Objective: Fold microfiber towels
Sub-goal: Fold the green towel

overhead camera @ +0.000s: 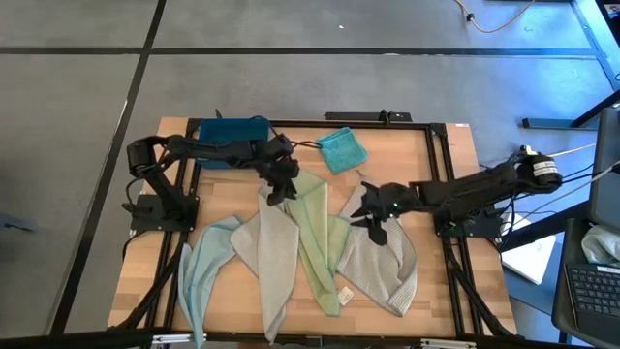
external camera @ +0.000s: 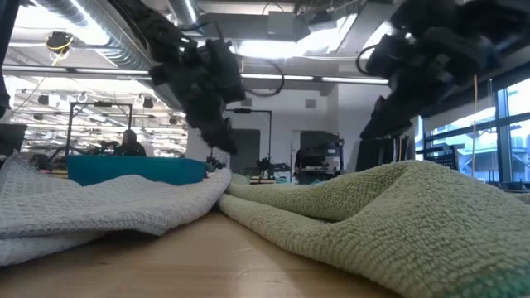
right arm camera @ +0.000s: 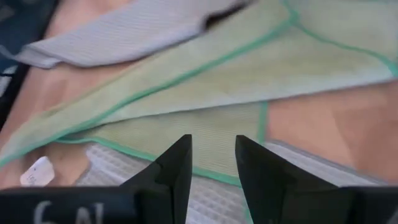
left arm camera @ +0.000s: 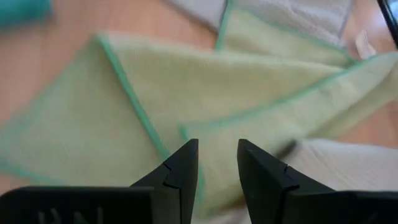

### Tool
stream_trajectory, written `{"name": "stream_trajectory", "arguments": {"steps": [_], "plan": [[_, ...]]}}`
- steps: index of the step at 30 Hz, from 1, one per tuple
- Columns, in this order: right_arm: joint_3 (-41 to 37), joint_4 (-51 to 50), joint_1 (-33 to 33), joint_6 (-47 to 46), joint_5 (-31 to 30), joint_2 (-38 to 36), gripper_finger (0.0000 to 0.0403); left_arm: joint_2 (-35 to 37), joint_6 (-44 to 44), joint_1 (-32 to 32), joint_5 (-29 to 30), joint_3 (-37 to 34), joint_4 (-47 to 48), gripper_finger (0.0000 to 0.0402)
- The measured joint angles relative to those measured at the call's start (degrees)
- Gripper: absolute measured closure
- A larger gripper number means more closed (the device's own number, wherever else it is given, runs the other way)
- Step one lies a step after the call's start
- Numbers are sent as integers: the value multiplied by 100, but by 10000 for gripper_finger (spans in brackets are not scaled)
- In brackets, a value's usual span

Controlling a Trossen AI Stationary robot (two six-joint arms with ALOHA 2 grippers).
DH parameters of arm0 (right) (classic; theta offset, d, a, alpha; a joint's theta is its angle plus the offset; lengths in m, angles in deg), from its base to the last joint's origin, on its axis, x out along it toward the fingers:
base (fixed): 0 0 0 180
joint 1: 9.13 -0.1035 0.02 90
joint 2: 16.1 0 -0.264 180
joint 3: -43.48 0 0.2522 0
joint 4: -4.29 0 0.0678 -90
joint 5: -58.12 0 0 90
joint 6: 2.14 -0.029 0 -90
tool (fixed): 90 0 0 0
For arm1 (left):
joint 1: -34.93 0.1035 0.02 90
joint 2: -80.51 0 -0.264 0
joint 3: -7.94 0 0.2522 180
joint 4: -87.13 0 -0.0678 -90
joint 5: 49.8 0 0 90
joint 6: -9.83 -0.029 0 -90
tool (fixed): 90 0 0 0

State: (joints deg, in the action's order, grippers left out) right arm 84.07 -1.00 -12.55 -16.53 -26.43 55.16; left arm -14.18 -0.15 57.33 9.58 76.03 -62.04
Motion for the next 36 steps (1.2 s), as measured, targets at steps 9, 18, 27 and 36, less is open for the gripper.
{"name": "stream_trajectory", "arguments": {"steps": [9,18,27,36], "plan": [[-724,1459,-153,600,-399,-2,277,-334,1125,169,-449,56,-101,255],[-741,1350,-157,753,-439,-2,277,-1160,864,68,-55,1122,626,210],[-869,1077,-254,747,-391,0,277,-2050,402,-23,-200,2066,2083,211],[-964,1114,-253,885,-393,0,277,-2151,207,-142,-293,2481,2472,211]]}}
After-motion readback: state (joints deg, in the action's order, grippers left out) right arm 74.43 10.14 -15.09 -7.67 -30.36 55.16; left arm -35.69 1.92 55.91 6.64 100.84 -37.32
